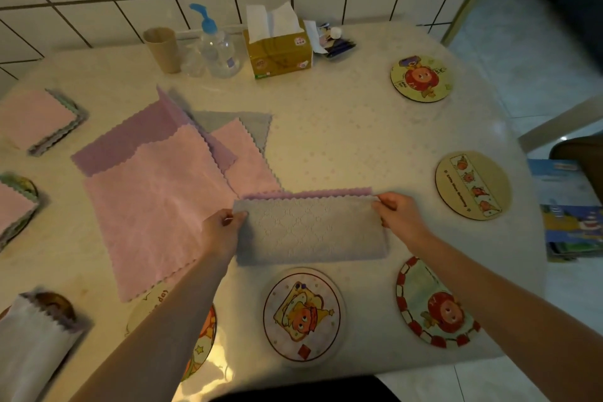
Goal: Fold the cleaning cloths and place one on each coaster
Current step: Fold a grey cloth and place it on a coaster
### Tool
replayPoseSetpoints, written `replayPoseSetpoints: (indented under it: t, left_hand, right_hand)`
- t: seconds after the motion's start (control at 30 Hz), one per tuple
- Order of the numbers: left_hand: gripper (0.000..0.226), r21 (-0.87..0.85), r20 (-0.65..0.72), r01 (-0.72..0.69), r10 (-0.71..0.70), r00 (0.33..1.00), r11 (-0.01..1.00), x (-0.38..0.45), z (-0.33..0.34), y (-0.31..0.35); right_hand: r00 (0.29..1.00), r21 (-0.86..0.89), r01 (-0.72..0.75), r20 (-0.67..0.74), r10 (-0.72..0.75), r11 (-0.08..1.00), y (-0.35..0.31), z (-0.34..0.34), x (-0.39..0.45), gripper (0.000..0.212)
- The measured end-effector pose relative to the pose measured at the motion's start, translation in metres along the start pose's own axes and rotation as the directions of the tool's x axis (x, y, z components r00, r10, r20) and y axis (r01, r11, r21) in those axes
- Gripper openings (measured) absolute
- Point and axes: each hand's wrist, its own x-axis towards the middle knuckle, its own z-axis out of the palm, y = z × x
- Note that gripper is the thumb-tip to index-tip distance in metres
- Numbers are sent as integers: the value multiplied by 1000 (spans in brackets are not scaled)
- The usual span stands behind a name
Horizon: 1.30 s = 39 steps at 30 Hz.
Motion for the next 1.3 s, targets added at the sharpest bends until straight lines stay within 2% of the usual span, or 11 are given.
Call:
replayPoseSetpoints:
  t: [0.1,0.37,0.67,0.73,0.77,0.83,0.9,1.0,1.07,1.17,1.3]
  left_hand:
    - [18,89,-15,-26,27,1000,996,6,6,3]
    - [29,235,-43,-84,97,994,968,21,14,13]
    - [27,264,-32,-76,88,996,961,26,18,15]
    - [27,231,-48,-72,85,995,970,12,18,14]
    - [31,290,-76,-125,153,985,949,4,17,11]
    - [38,588,-50,-336,448,893,735,-16,14,-4]
    - [40,698,142,-539,647,750,472,-37,16,-20]
    - [52,581,545,-796,644,537,172,-67,29,-38]
    - [61,526,704,-850,558,440,7,-74,39,-54]
    - [64,576,721,-817,473,506,-4,-68,42,-69]
    - [57,613,705,-790,458,542,-9,-52,16,-81]
  right_hand:
    - [998,-107,-10,-61,4,994,-1,3,6,16]
    - [992,-162,-55,-122,35,985,-8,6,19,13]
    - [990,-182,-88,-127,65,979,-11,7,25,15]
    - [992,-207,-60,-124,34,976,-17,4,22,16]
    - [991,-253,-19,-131,-15,967,-20,2,18,18]
    - [973,-438,135,-113,-203,889,-26,-1,1,23]
    - [908,-593,349,23,-418,726,-28,2,-24,27]
    - [777,-614,606,323,-540,505,-16,25,-65,37]
    - [661,-592,729,480,-577,344,3,44,-80,46]
    - [565,-590,790,597,-569,166,31,53,-85,51]
    - [586,-636,761,594,-551,125,49,29,-80,50]
